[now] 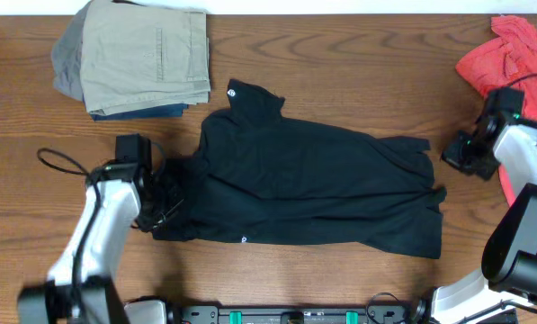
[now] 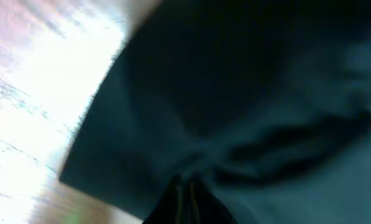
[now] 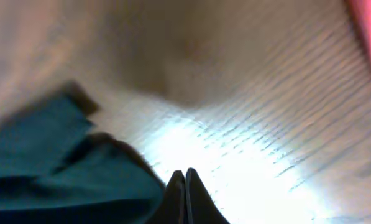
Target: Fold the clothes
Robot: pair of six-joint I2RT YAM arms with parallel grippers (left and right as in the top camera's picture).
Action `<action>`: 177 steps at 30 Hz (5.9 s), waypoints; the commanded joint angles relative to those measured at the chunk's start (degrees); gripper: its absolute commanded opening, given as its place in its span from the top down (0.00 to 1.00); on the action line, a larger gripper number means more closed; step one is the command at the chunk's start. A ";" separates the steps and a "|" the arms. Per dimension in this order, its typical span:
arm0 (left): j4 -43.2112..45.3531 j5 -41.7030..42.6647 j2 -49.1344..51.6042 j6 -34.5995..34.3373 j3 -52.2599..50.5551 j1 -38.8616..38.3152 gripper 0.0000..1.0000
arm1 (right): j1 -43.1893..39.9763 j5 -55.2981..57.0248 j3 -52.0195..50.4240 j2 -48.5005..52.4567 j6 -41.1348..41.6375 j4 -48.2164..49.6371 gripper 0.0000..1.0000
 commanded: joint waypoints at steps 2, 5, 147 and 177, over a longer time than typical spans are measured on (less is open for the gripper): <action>-0.31 0.74 -9.66 1.40 0.87 -4.68 0.89 | 0.11 -5.09 6.36 0.37 -0.48 -4.66 0.90; 1.01 1.22 -14.38 1.44 2.27 -8.41 0.56 | 0.11 -12.35 7.82 0.37 -2.71 -5.51 0.68; 14.97 6.88 38.62 26.56 43.56 -13.27 0.94 | 6.99 -7.87 14.43 13.79 -7.52 -4.98 0.99; -23.47 6.86 26.23 29.33 42.82 -7.61 0.94 | 2.32 -6.34 17.16 3.04 -5.44 -22.80 0.99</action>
